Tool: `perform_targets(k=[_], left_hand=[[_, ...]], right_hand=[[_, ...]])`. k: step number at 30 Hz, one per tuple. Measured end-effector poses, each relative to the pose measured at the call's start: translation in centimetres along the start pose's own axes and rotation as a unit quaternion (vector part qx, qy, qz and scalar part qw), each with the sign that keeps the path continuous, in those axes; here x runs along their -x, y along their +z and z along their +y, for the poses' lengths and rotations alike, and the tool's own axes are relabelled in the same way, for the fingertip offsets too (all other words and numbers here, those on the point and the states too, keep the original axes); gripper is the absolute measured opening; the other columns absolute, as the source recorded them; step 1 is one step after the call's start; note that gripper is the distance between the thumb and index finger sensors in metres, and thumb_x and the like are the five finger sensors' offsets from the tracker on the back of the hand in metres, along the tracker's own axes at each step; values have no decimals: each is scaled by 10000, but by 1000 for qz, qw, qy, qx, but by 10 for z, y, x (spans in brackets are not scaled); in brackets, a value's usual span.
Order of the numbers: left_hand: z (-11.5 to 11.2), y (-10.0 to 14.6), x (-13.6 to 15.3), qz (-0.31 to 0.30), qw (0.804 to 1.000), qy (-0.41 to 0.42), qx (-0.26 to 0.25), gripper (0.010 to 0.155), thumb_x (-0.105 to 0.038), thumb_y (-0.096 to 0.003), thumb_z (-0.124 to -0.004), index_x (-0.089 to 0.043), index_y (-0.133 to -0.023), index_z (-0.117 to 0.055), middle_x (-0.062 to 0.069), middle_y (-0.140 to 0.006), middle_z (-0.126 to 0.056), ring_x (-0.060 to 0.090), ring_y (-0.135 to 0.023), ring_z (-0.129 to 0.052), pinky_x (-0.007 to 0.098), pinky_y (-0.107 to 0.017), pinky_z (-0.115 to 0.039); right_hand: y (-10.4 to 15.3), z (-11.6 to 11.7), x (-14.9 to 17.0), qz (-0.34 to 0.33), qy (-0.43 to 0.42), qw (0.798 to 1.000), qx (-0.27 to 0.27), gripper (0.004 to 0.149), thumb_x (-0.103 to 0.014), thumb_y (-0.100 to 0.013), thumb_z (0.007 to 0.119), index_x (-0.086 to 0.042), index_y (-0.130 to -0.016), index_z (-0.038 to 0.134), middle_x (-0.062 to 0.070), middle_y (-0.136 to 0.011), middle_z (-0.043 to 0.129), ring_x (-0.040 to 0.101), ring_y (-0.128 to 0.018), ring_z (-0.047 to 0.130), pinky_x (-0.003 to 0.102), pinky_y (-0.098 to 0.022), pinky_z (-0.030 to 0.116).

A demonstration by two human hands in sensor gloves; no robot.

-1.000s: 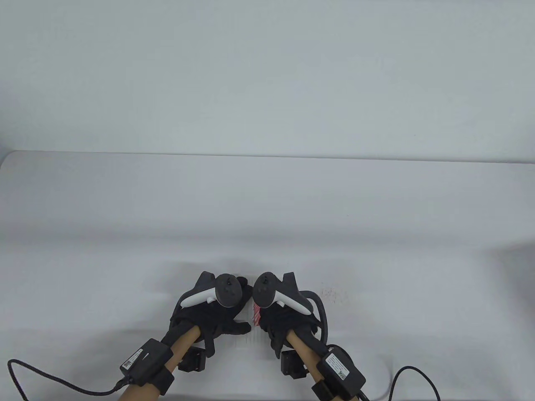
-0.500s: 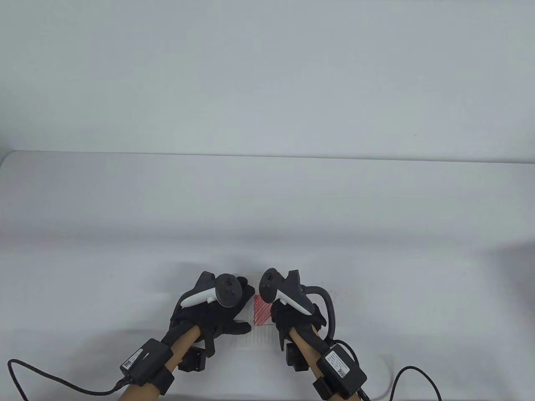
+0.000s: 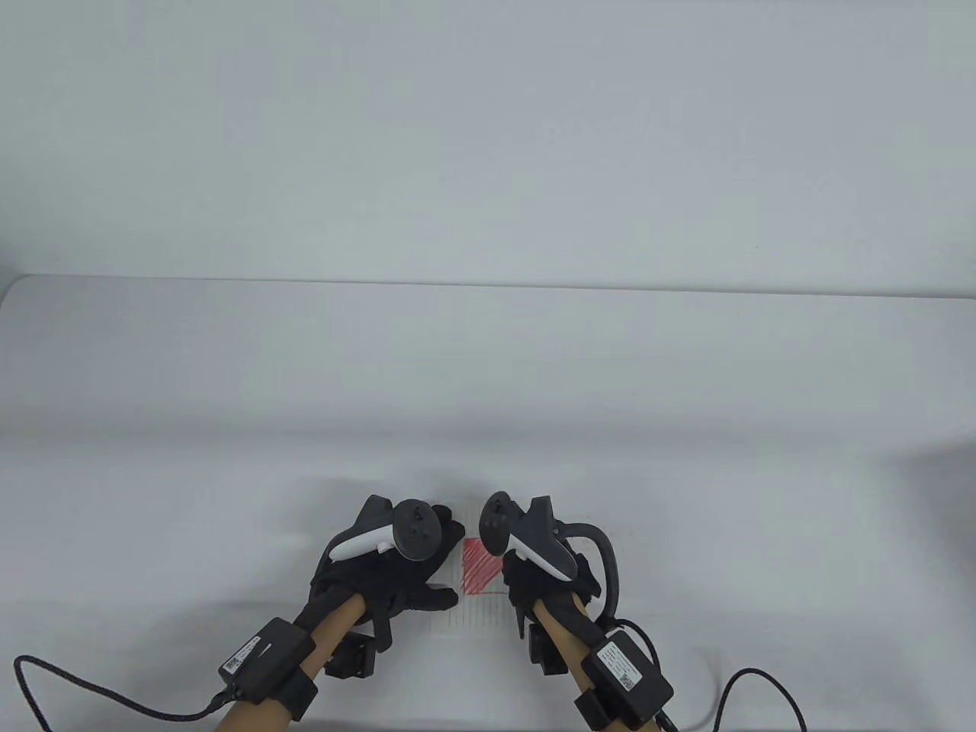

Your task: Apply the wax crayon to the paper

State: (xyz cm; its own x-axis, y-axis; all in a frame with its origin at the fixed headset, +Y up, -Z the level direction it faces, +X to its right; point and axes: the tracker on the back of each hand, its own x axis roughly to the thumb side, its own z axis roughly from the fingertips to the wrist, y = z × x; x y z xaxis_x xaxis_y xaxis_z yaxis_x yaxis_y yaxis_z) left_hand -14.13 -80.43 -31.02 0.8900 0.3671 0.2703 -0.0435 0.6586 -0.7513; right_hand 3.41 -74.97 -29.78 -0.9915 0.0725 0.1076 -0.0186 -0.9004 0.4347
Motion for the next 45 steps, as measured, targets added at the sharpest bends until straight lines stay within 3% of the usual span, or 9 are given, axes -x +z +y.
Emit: perform_targets(k=[2, 7, 10, 14, 20, 25, 32, 37, 45], left_hand=[[0, 0, 0, 0, 1000, 0, 0, 892, -591, -533, -607, -425, -1043, 105, -168, -1086, 242, 151, -1014, 286, 533, -680, 197], [0, 0, 0, 1, 1000, -2, -1, 893, -590, -534, -607, -422, -1046, 104, -163, -1089, 239, 159, -1016, 282, 537, -682, 193], [0, 0, 0, 0, 1000, 0, 0, 893, -591, -534, -607, -424, -1044, 107, -167, -1086, 243, 155, -1015, 285, 535, -681, 196], [0, 0, 0, 0, 1000, 0, -1, 891, -590, -533, -607, -426, -1044, 104, -168, -1087, 241, 152, -1015, 285, 534, -681, 196], [0, 0, 0, 0, 1000, -1, -1, 891, -591, -534, -607, -423, -1045, 104, -165, -1087, 241, 159, -1015, 284, 535, -681, 195], [0, 0, 0, 0, 1000, -1, -1, 891, -591, -534, -606, -424, -1044, 105, -167, -1086, 243, 152, -1015, 286, 534, -681, 196], [0, 0, 0, 0, 1000, -2, -1, 892, -593, -534, -603, -421, -1044, 108, -160, -1087, 244, 164, -1013, 286, 538, -680, 194], [0, 0, 0, 0, 1000, -1, -1, 892, -591, -533, -606, -422, -1045, 105, -164, -1087, 242, 158, -1015, 284, 536, -681, 194], [0, 0, -1, 0, 1000, -2, 0, 892, -591, -533, -606, -423, -1044, 106, -166, -1086, 243, 159, -1014, 285, 537, -681, 194]], right_hand=[[2, 6, -9, -49, -63, 992, -103, 424, -278, -525, 755, -25, -863, 785, 138, -590, 994, 10, -162, 1005, 223, -115, 891], [-3, -3, 4, 57, 29, 998, 13, 416, -281, -519, 759, -36, -854, 793, 133, -581, 995, 15, -158, 1003, 226, -110, 890], [-1, -1, 1, 44, 36, 998, 27, 422, -281, -518, 757, -29, -854, 793, 133, -577, 996, 8, -151, 1003, 222, -106, 891], [6, 7, -11, -38, -50, 992, -106, 425, -277, -525, 754, -19, -862, 780, 140, -581, 992, 14, -158, 1003, 227, -113, 889], [-1, -2, 4, 58, 40, 997, 24, 416, -284, -519, 757, -36, -850, 798, 129, -569, 998, 17, -154, 1001, 229, -108, 888], [4, 6, -7, -33, -46, 993, -99, 424, -282, -526, 752, -22, -859, 784, 133, -574, 994, 16, -158, 1001, 228, -114, 887], [-1, -1, 2, 59, 47, 997, 23, 417, -288, -521, 755, -37, -851, 797, 128, -567, 997, 23, -154, 998, 233, -109, 884], [6, 7, -11, -31, -35, 995, -93, 425, -286, -524, 752, -24, -858, 785, 128, -564, 997, 17, -153, 998, 229, -110, 884], [2, 1, -2, 47, 62, 997, 15, 422, -289, -521, 755, -29, -851, 795, 125, -557, 999, 21, -150, 997, 231, -108, 883]])
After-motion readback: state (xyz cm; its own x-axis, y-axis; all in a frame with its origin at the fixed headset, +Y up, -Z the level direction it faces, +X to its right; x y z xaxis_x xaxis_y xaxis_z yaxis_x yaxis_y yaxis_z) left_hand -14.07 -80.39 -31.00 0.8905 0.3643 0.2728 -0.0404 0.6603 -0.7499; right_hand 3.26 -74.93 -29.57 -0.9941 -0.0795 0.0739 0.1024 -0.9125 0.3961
